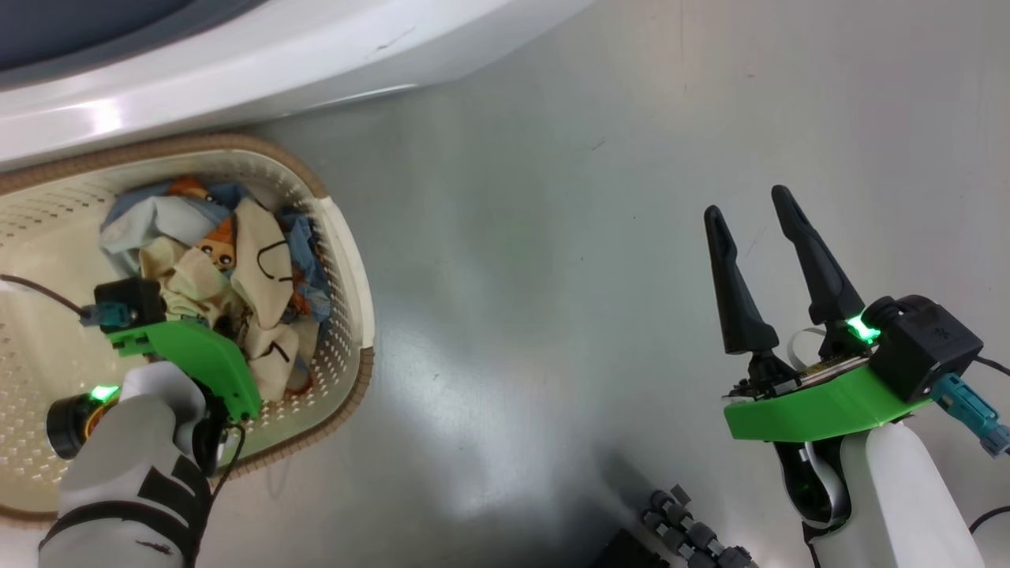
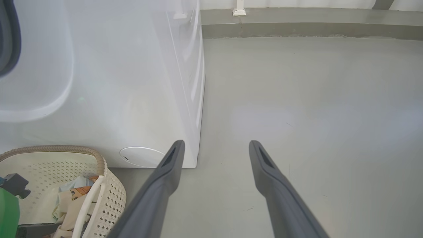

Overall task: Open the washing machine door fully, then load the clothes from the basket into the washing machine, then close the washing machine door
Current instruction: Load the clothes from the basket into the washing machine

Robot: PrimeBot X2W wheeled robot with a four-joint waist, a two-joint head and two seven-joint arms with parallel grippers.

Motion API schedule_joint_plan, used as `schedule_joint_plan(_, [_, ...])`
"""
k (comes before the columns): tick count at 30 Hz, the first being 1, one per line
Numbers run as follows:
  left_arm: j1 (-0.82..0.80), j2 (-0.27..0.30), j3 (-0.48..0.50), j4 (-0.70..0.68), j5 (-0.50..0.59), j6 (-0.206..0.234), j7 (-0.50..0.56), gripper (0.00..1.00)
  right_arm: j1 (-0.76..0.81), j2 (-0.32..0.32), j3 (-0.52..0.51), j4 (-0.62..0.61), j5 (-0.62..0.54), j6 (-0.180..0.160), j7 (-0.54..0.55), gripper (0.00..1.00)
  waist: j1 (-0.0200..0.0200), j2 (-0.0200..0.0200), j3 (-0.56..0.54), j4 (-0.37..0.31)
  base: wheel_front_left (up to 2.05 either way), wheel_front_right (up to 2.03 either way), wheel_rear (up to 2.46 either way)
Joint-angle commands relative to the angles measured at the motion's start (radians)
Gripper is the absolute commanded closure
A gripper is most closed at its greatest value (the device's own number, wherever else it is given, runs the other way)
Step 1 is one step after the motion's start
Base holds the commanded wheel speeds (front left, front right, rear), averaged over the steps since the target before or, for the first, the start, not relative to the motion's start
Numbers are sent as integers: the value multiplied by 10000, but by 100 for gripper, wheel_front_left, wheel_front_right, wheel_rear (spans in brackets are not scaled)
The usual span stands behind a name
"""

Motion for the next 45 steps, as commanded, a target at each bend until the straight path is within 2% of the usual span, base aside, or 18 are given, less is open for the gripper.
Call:
schedule_joint_plan(1, [131, 209, 107, 7, 90, 90, -196, 63, 77, -6, 191, -237, 90, 88, -48, 0, 0, -1, 25, 5, 0, 0, 0])
schedule_joint_plan(2, [131, 209, 107, 7, 90, 90, -196, 63, 77, -6, 191, -237, 90, 88, -48, 0, 0, -1, 25, 5, 0, 0, 0])
schedule_joint_plan(4, [102, 167, 81, 38, 62, 100, -270, 73, 59, -4, 169, -232, 84, 88, -48, 0, 0, -1, 30, 17, 0, 0, 0])
schedule_joint_plan(6, [99, 150, 75, 48, 47, 95, -289, 76, 57, -3, 161, -229, 82, 88, -48, 0, 0, -1, 23, 24, 0, 0, 0])
schedule_joint_plan(7, [97, 136, 71, 57, 32, 88, -311, 100, 55, -3, 156, -223, 79, 88, -48, 0, 0, -1, 13, 33, 0, 0, 0])
schedule_joint_plan(17, [258, -17, 2, 116, -116, -104, -655, 100, 34, -6, 148, -142, 8, 88, -48, 0, 0, -1, -420, 370, 0, 0, 0])
schedule_joint_plan(32, [1132, -481, 195, -144, -815, -922, -1720, 100, 428, -361, 9, 50, -46, 88, -48, 0, 0, -1, -2205, 1344, 0, 0, 0])
schedule_joint_plan(39, [1989, -568, 299, -892, -1038, -1077, -1883, 100, 927, -494, -37, 224, -31, 88, -48, 0, 0, -1, -3307, 1704, 0, 0, 0])
schedule_joint_plan(45, [3079, -620, 411, -2328, -914, -1034, -1894, 100, 1406, -618, -38, 370, -56, 88, -48, 0, 0, -1, -4293, 1927, 0, 0, 0])
